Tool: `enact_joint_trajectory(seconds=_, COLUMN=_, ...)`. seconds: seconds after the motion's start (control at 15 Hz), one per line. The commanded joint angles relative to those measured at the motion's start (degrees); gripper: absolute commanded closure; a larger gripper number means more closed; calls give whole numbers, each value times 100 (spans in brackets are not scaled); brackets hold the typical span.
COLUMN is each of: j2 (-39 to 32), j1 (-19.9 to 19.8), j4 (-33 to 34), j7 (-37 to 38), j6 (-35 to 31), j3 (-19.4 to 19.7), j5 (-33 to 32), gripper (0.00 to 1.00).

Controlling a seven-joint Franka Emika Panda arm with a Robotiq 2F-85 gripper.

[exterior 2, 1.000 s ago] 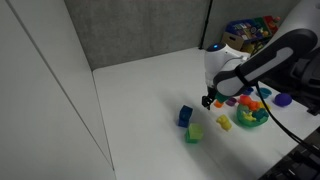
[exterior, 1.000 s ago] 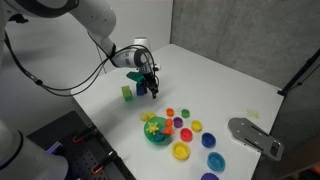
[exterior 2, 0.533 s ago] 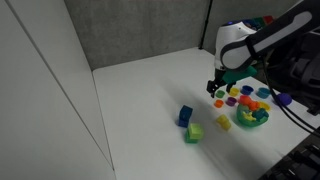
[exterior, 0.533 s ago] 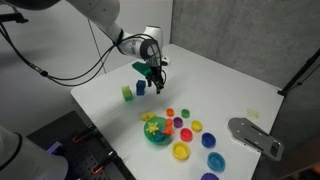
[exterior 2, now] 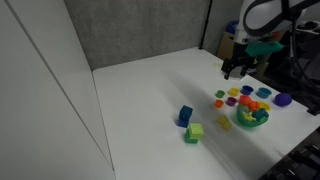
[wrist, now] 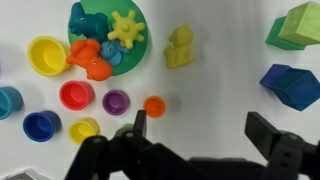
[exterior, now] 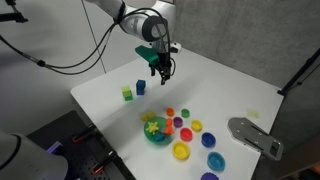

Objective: Place the yellow animal toy on the table

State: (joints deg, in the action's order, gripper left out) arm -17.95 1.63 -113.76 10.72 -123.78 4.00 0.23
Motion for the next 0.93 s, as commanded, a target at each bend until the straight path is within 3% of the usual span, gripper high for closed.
enact_joint_trajectory(seconds=0.0, j2=929, j1=-186, j4=-422, j7=-273, j6=398, j3=-23, j5=3, gripper=0)
enact_joint_trajectory(seconds=0.47, j2=2127, j1=-251, j4=-219, j7=-224, j6=1561, j3=-69, j5=-132, gripper=0)
enact_joint_trajectory(seconds=0.8, j2=2690, j1=-271, j4=-347, j7=-277, j6=1814, j3=-137, j5=-282, gripper=0)
enact_joint_trajectory(seconds=0.87, j2=2495, j1=-267, j4=-201, j7=-200, j6=1709, j3=-139, j5=-142, gripper=0)
